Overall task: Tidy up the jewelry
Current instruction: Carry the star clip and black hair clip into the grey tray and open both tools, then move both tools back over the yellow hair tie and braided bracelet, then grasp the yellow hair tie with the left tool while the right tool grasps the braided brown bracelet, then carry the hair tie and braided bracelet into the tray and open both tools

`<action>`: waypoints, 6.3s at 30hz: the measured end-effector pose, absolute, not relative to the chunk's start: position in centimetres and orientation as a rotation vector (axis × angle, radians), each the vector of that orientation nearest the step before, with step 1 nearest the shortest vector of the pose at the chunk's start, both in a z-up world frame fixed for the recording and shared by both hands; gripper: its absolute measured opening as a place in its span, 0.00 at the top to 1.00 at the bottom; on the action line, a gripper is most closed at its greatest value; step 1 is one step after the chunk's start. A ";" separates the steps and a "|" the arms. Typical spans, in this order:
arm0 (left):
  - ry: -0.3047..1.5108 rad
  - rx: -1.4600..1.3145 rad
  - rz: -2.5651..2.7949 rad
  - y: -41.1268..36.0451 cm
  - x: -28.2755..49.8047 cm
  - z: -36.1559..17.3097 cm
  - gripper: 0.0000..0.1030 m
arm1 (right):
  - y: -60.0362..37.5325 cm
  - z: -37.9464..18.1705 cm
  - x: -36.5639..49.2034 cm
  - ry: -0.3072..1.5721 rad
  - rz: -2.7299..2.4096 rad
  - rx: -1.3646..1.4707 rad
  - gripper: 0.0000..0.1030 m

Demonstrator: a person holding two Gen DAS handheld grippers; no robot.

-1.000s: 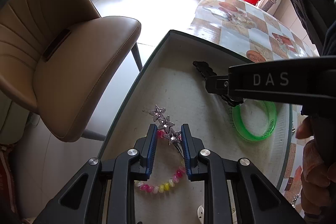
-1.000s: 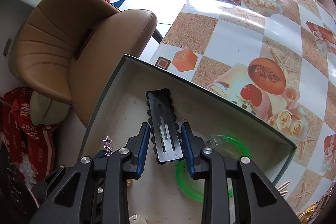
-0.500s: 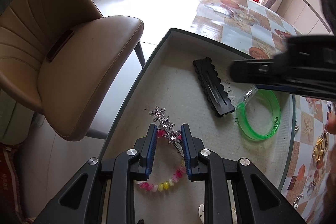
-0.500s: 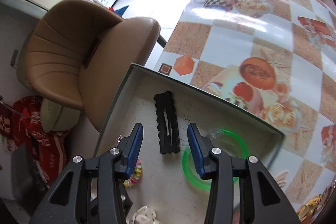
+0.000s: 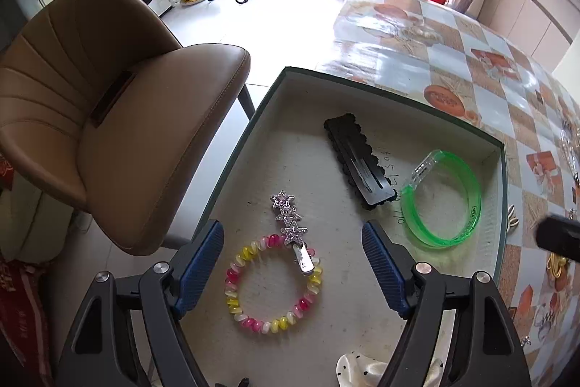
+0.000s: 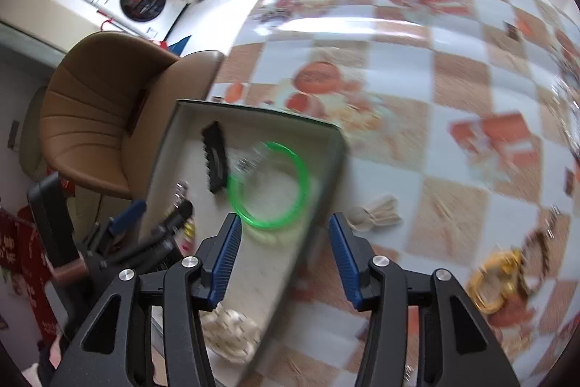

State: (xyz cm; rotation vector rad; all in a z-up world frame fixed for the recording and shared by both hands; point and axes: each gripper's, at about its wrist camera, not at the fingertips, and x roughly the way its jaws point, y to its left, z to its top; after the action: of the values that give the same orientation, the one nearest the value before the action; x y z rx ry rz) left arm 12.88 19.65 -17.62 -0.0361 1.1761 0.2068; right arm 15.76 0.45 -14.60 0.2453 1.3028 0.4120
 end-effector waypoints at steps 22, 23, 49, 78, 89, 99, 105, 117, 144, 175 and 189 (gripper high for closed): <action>1.120 0.101 0.023 9.1 10.3 -11.3 0.00 | -15.0 -15.5 7.8 1.306 0.164 0.398 0.17; 1.120 0.102 0.007 8.3 10.2 -11.1 0.00 | -15.4 -15.5 7.6 1.306 0.156 0.395 0.17; 1.254 0.147 -0.197 -4.9 11.7 -17.6 0.00 | -21.6 -17.9 10.9 1.295 0.029 0.193 0.19; 1.254 0.232 -0.362 -9.7 12.4 -19.6 0.92 | -17.2 -19.3 12.9 1.263 0.149 -0.077 0.93; 1.254 0.071 -0.353 -5.8 12.1 -17.5 0.92 | -20.2 -17.4 11.0 1.262 0.150 0.162 0.94; 1.221 0.006 -0.360 -4.3 10.6 -14.1 0.92 | -20.3 -15.6 9.1 1.263 0.137 0.244 0.94; 1.216 -0.021 -0.357 -2.9 9.2 -12.2 0.92 | -19.8 -14.2 8.1 1.265 0.132 0.266 0.93; 1.180 -0.076 -0.339 0.7 7.1 -8.4 0.92 | -17.3 -10.8 7.2 1.259 0.149 0.254 0.93; 1.128 -0.241 -0.061 18.9 3.5 -6.2 0.92 | 0.1 -7.0 9.1 1.257 0.404 0.073 0.93; 1.268 -0.293 0.055 23.7 4.3 -17.3 0.92 | 9.7 -16.1 11.8 1.375 0.492 -0.077 0.93; 1.294 -0.160 0.121 22.9 4.4 -18.2 0.92 | 9.4 -19.1 12.2 1.401 0.468 -0.084 0.91</action>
State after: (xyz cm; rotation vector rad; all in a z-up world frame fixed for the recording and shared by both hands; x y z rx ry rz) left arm 4.36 22.85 -18.20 -0.1601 1.2943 0.1208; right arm 12.16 9.36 -19.09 -0.0845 1.4005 0.4683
